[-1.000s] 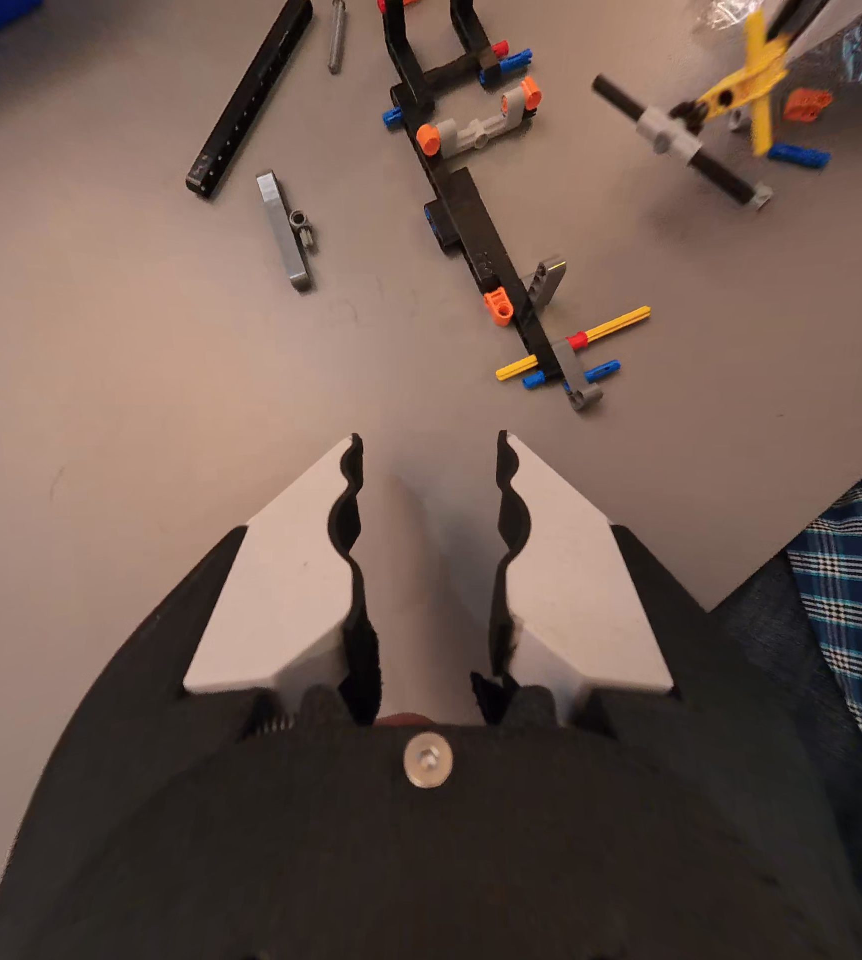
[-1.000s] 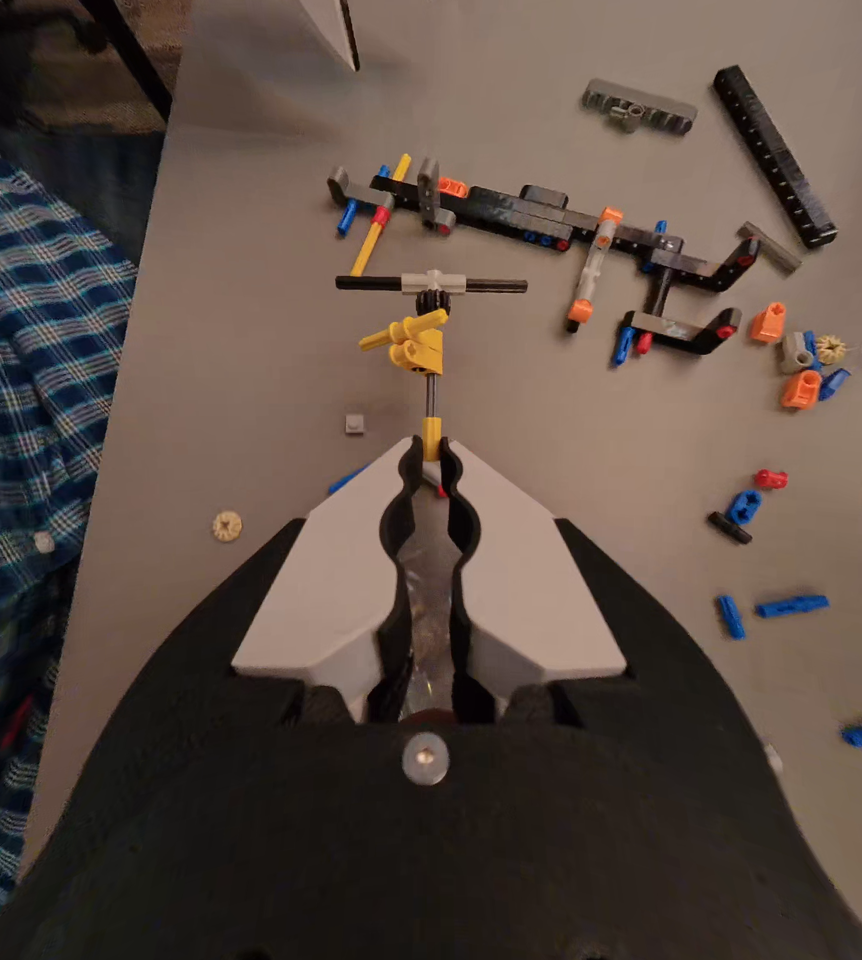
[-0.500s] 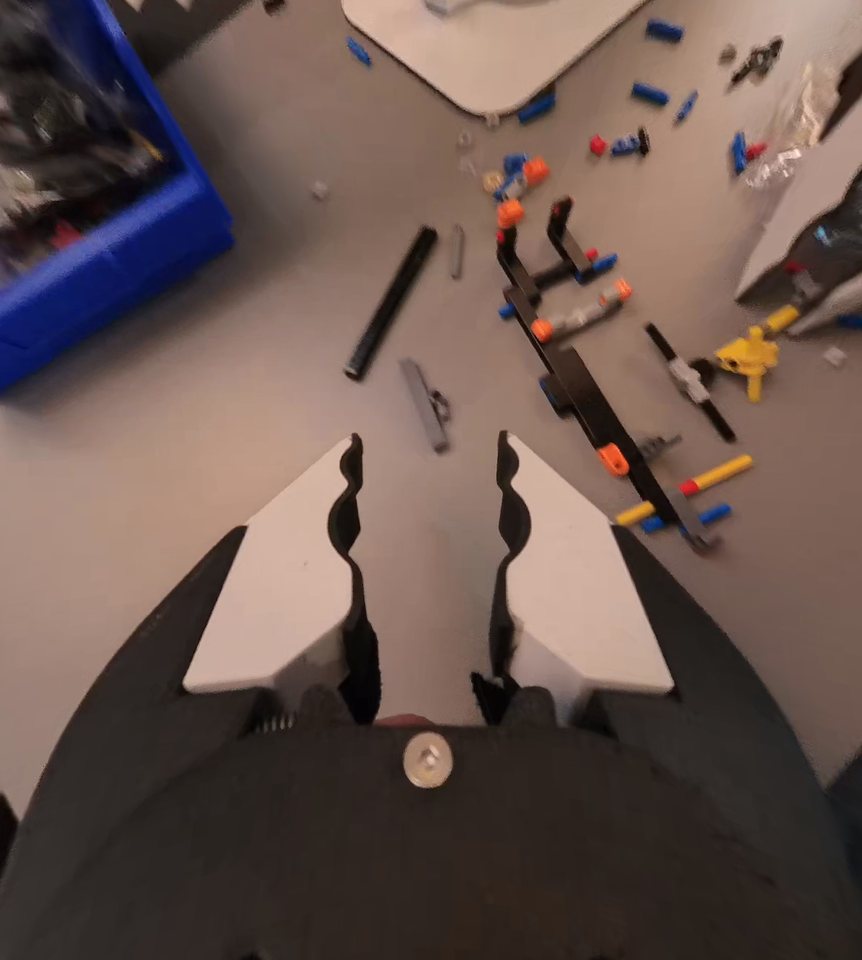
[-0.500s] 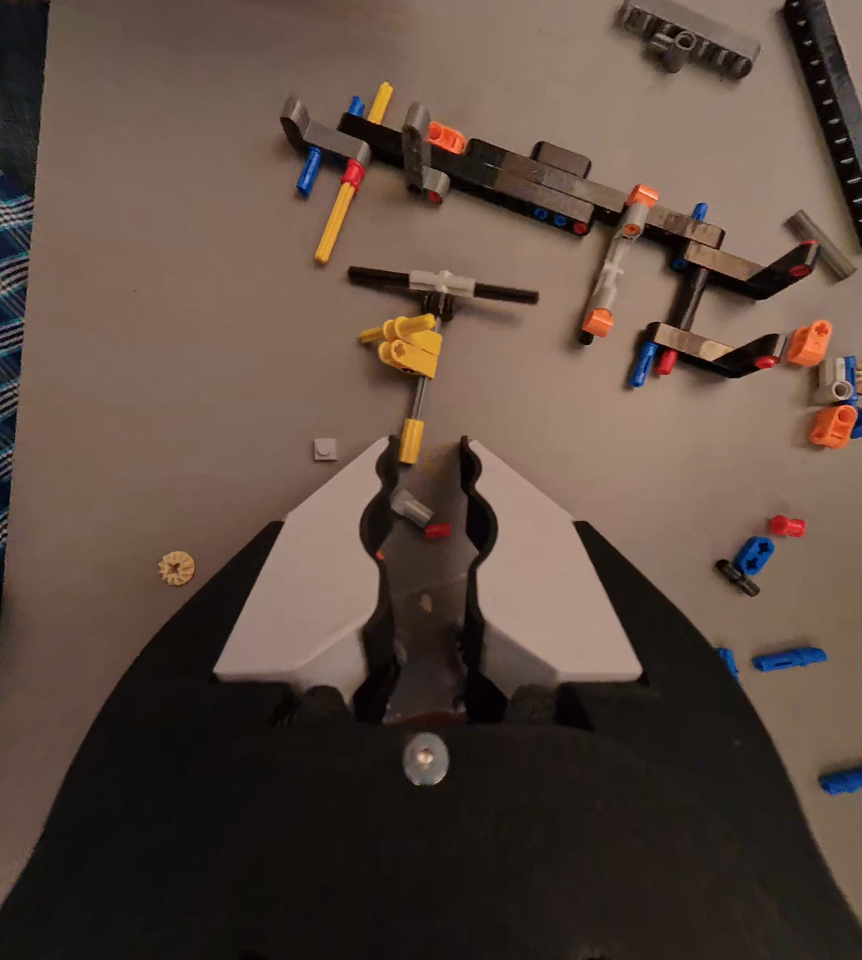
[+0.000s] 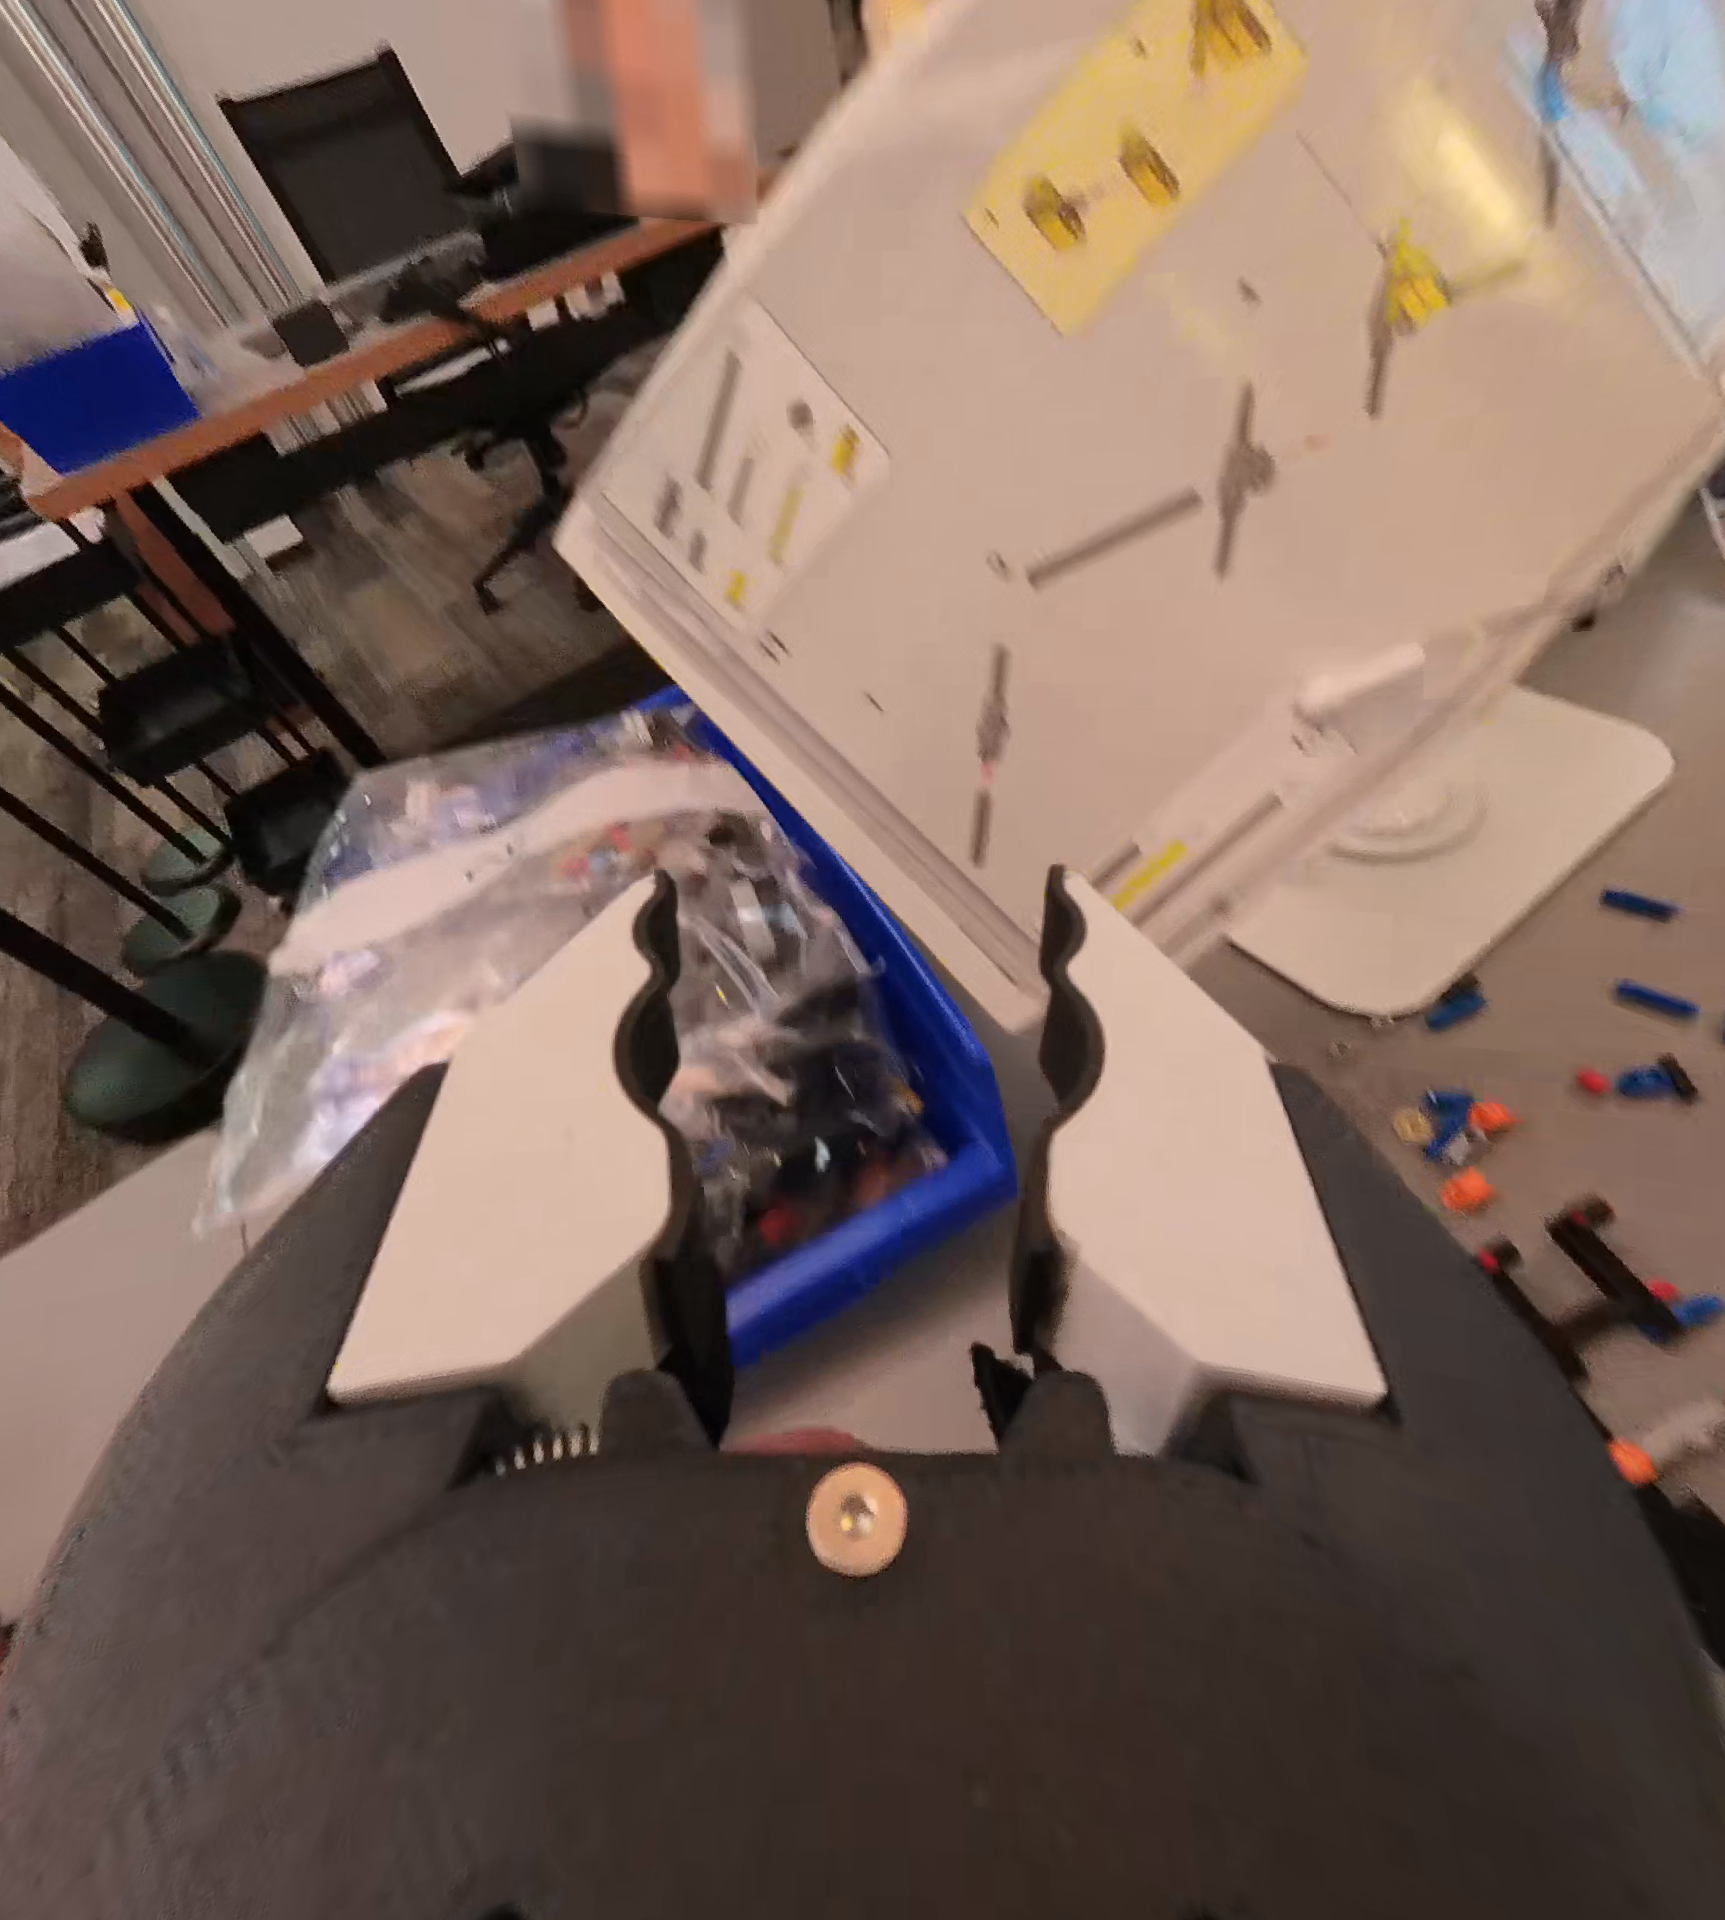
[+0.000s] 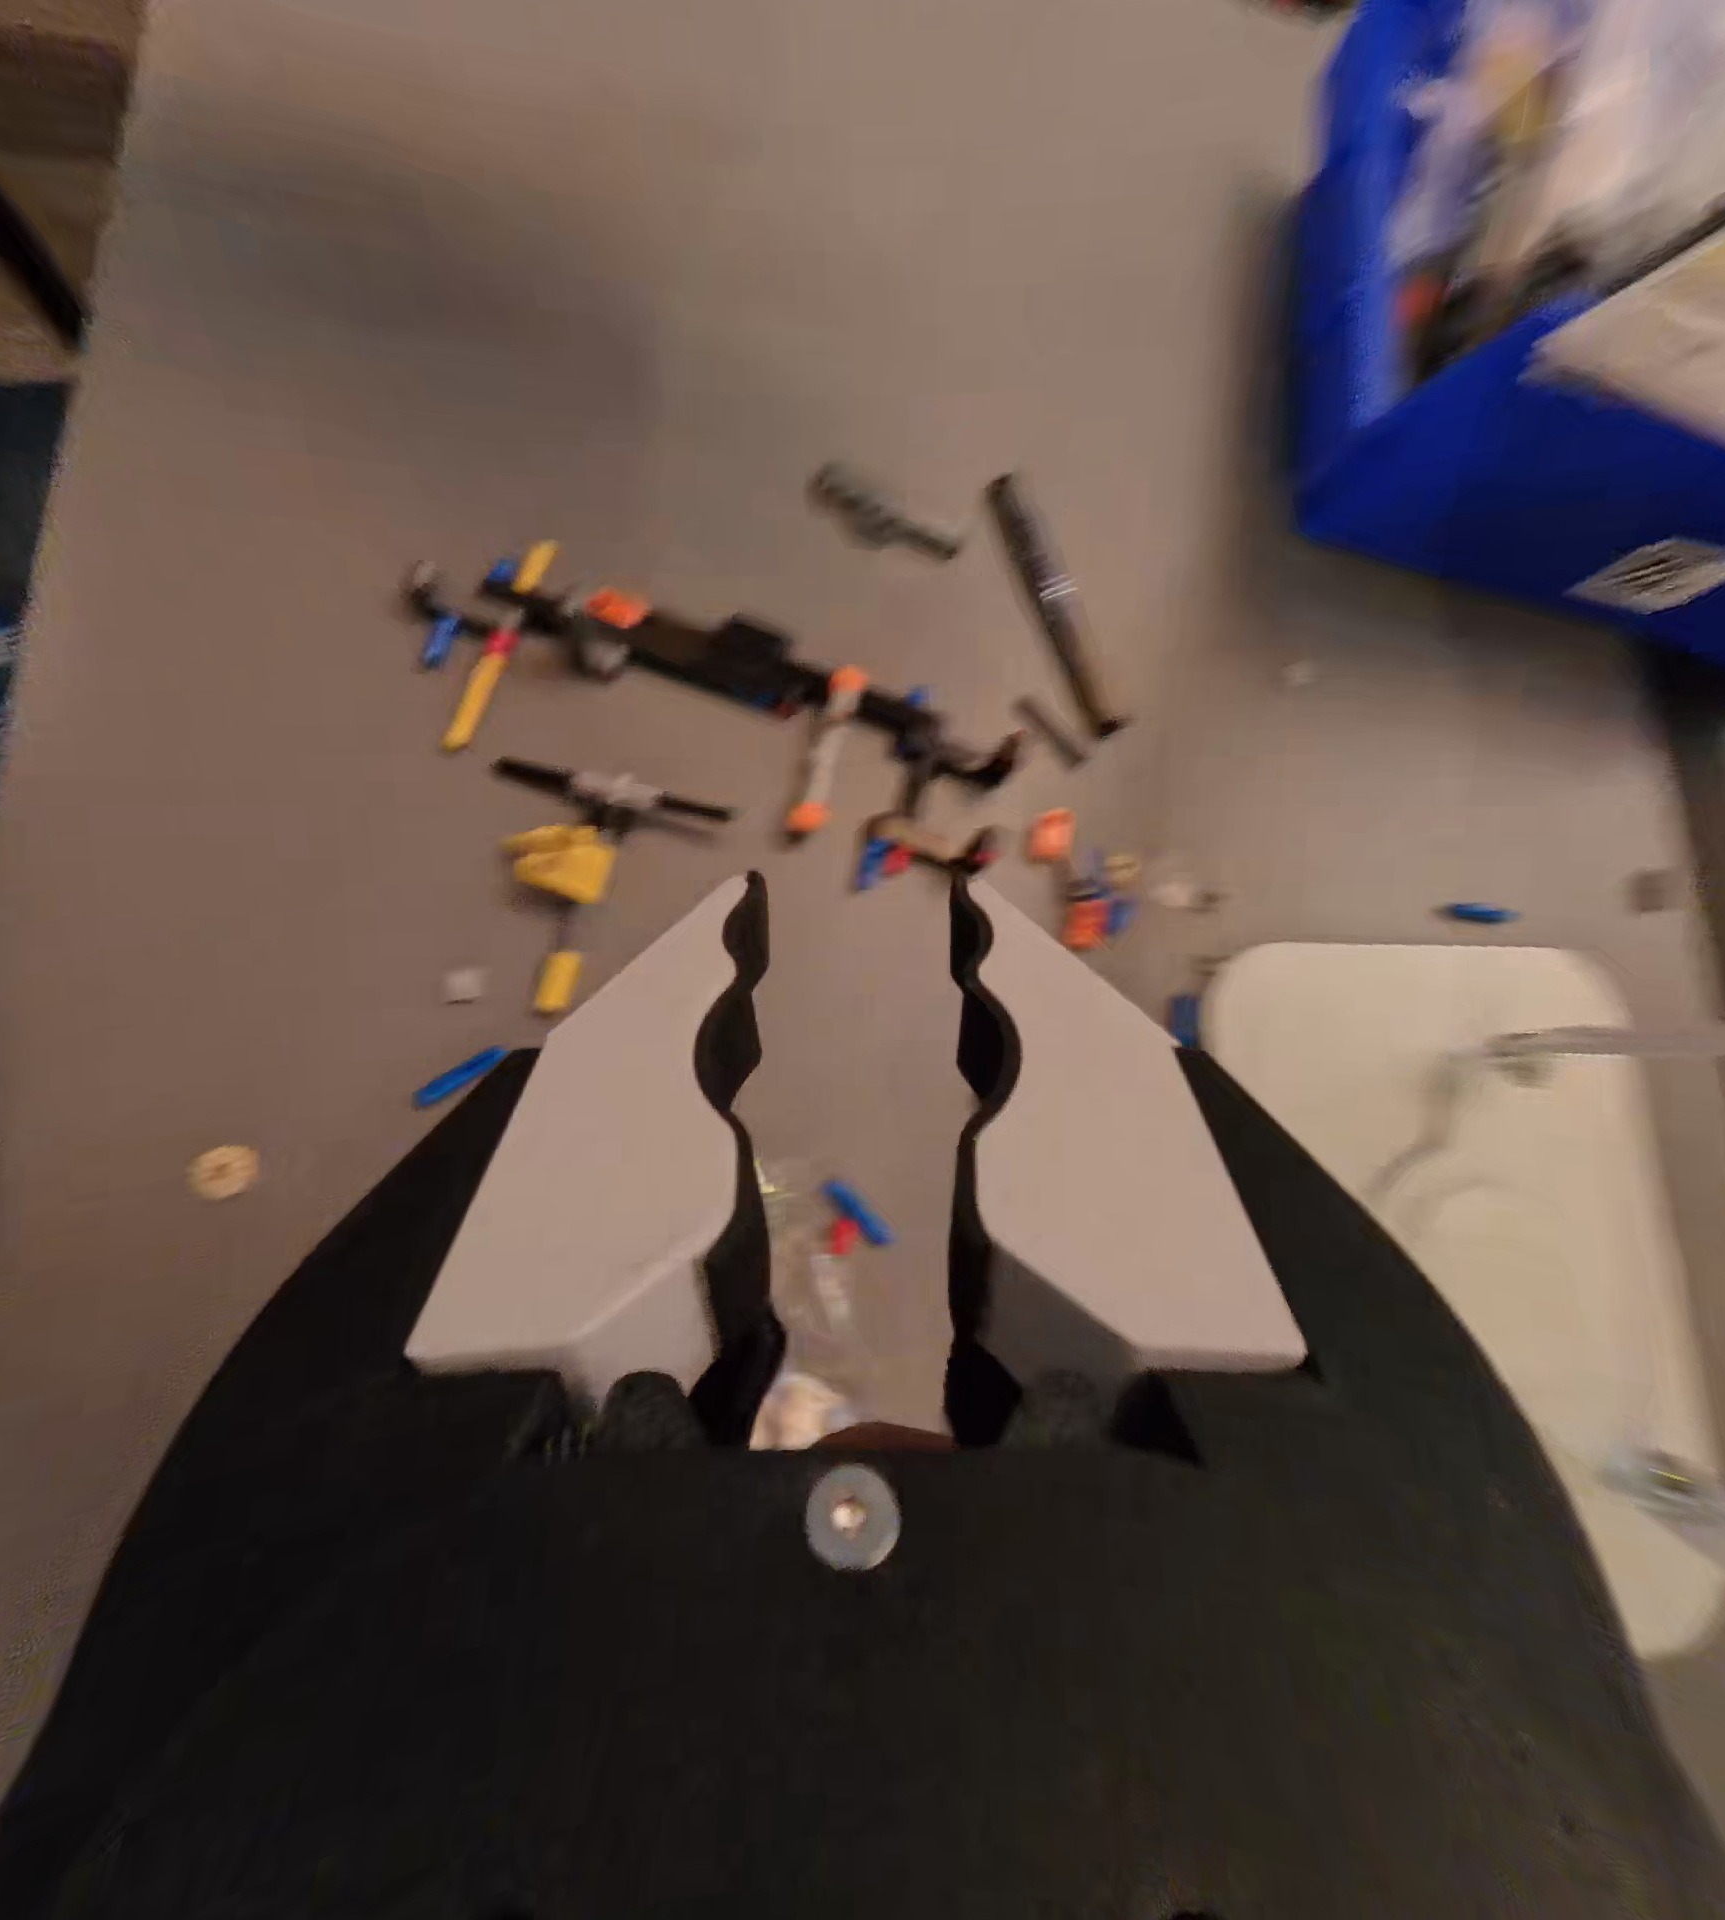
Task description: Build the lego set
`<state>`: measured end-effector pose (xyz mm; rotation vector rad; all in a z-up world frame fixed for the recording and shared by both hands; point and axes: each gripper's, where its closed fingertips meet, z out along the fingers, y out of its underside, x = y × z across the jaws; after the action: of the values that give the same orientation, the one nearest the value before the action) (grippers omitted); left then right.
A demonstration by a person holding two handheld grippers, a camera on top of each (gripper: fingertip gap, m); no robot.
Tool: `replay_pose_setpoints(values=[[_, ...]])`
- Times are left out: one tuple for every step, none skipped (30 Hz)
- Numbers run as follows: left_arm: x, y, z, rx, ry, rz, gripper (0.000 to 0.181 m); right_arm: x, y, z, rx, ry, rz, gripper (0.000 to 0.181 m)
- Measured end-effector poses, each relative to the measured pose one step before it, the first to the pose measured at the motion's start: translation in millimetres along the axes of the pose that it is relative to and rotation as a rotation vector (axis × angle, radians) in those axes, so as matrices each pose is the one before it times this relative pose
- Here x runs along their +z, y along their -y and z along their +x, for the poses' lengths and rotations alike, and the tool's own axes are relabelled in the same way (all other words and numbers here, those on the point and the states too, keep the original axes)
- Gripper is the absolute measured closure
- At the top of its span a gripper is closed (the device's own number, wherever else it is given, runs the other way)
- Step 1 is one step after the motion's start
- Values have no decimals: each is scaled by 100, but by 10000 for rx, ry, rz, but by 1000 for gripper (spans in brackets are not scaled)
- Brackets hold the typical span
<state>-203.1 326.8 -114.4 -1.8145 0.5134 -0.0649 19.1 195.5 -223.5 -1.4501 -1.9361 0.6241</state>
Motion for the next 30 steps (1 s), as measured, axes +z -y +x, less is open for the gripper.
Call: replay_pose_setpoints(values=[[682,760,-777,-144,-36,212,114,-745,930,1816,-180,-613,203,149],[704,629,-675,-198,-73,184,115,-558,847,1865,-174,-574,141,150],[733,489,-570,-184,-106,133,116,-367,734,1871,-120,-543,75,151],[719,344,-509,-123,-68,67,116,-184,680,1775,-51,-471,58,151],[718,198,-450,-69,-41,13,118,-24,683,1534,-21,-357,92,152],[679,171,-258,-56,-121,20,118,113,655,1357,-10,-300,110,153],[619,147,-174,-54,-143,21,119,240,565,1212,-38,-290,81,153],[544,132,-236,-66,-87,30,120,357,438,1033,-123,-282,24,154],[474,145,-238,-124,-80,48,122,452,227,899,-177,-288,-85,155],[424,193,-107,-136,-140,82,124,460,190,721,-196,-258,-89,155],[355,210,-65,-109,-150,87,126,452,232,530,-175,-208,-32,155],[294,177,-101,-67,-100,68,127,431,231,438,-138,-205,-14,155],[228,189,-95,-68,-96,81,131,418,135,327,-141,-176,-39,156],[219,208,147,-79,-235,94,135,442,-6,175,-141,-114,-107,158],[207,182,274,-79,-287,63,139,427,-84,120,-104,-100,-129,158],[181,117,91,-70,-156,40,142,399,-80,10,-88,-55,-109,158],[145,103,68,-52,-125,42,147,370,-117,-109,-78,17,-108,158],[76,141,213,-49,-202,91,154,322,-148,-102,-39,25,-110,159],[54,124,232,-11,-192,89,161,272,-106,-94,-4,28,-71,160],[46,21,100,30,-73,26,165,215,-85,-112,3,52,-45,163],[39,-28,111,37,-73,-3,170,159,-25,-77,-18,30,-11,165],[-1,15,188,8,-132,36,177,122,-10,-48,-20,13,-10,168],[-53,81,121,-32,-84,79,181,73,-3,-71,-26,25,-4,173],[-107,147,110,-60,-96,112,181,83,-2,-100,-41,40,2,177],[-150,237,118,-93,-116,161,181,75,-23,-59,-23,8,-5,179],[-164,199,51,-71,-74,107,181,53,-6,-31,8,1,11,180],[-169,97,-69,-7,29,13,181,42,-14,-21,37,16,14,181],[-182,81,-53,34,35,-20,181,18,9,14,31,2,20,181],[-185,165,80,1,-43,31,181,7,19,16,-8,-17,20,181],[-178,225,118,-40,-70,59,181,-1,5,16,-34,-24,17,181]])
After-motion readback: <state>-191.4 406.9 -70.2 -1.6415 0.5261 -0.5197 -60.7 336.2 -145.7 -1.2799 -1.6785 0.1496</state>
